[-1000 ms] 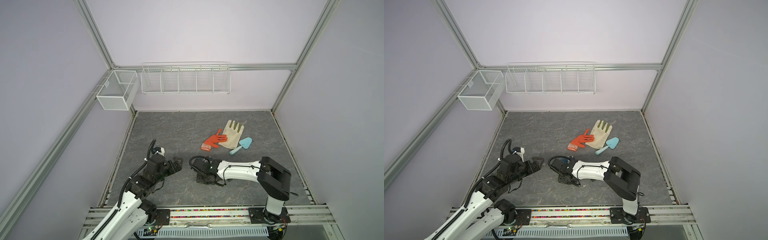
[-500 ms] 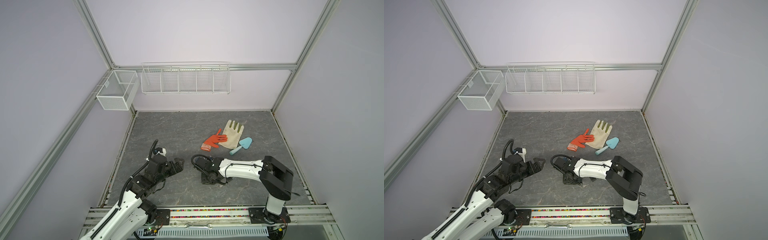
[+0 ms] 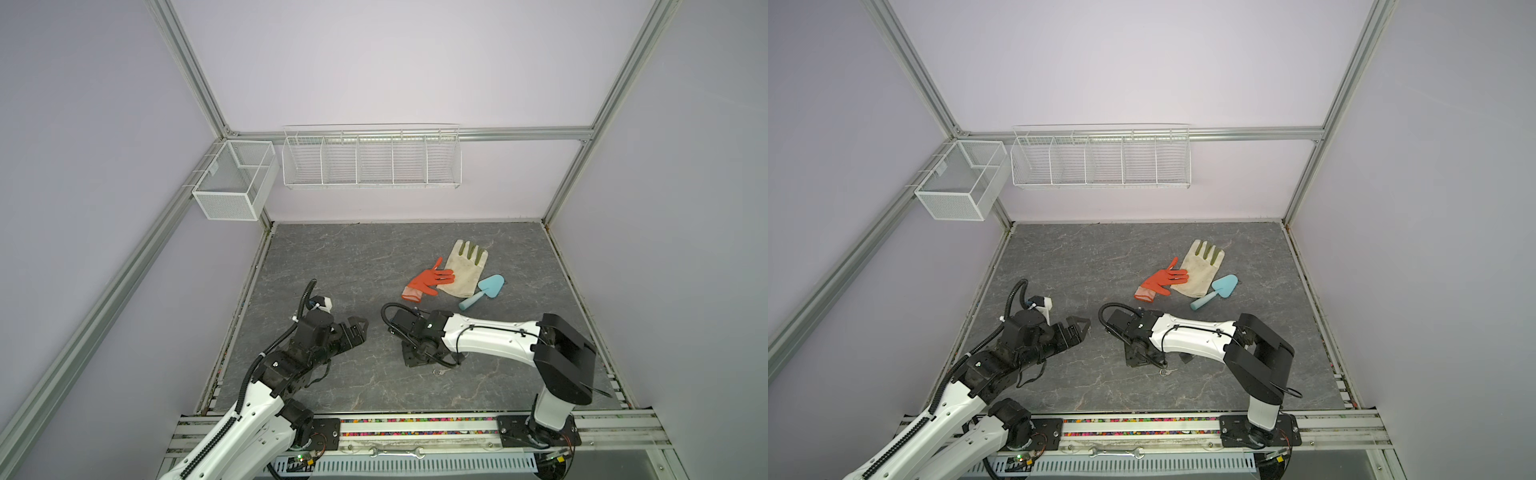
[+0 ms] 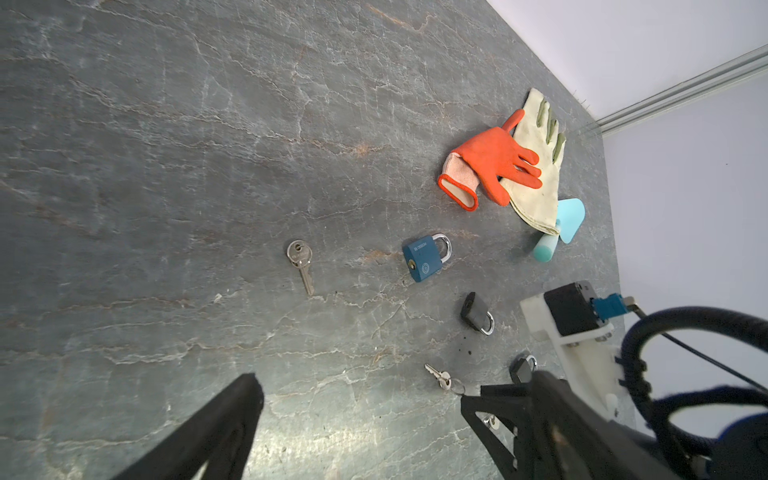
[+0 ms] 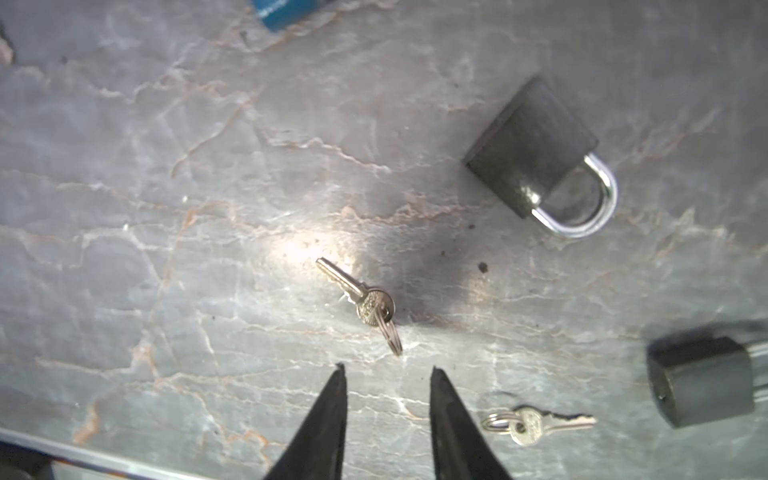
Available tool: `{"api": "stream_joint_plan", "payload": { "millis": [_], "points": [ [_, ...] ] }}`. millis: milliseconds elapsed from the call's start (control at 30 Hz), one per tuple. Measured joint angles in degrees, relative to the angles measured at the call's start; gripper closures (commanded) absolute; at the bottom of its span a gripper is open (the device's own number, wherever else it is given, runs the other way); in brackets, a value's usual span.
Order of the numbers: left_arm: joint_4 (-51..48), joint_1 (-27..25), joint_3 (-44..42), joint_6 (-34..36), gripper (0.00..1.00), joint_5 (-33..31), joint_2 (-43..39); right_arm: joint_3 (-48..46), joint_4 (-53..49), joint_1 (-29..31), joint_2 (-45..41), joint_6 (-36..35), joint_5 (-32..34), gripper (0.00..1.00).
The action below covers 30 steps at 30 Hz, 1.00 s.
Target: Unlock with the key
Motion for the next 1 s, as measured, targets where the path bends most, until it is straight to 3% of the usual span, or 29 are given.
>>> {"api": "stream_joint_plan", "payload": {
  "millis": [333, 1000],
  "points": [
    [0.1, -1.6, 0.0, -1.7, 0.00, 0.0, -0.5, 0.0, 1.2, -2.3, 0.0, -12.0, -1.8, 0.59],
    [2.1, -3.3, 0.0, -2.8, 0.00, -0.9, 0.9, -0.1, 4.2, -2.9, 5.4, -16.8, -4.1, 0.82]
  ]
}}
